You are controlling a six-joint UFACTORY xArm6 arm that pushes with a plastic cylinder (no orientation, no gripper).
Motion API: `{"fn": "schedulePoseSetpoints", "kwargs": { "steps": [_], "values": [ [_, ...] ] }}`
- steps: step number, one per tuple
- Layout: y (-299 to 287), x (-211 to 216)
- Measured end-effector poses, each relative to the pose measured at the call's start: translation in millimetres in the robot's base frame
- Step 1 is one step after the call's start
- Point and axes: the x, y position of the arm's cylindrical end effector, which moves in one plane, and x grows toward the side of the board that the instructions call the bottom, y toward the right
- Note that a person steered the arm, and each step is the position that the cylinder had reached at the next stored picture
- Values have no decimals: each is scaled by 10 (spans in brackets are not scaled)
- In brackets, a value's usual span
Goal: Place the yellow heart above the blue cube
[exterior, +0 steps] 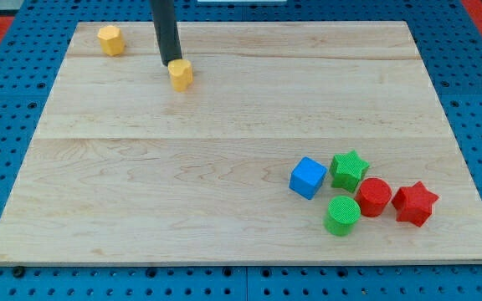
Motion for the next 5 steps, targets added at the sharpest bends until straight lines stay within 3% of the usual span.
{"fn": "schedulePoseSetpoints", "kwargs": {
  "steps": [3, 5],
  "values": [
    [288, 740],
    [674, 856]
  ]
}}
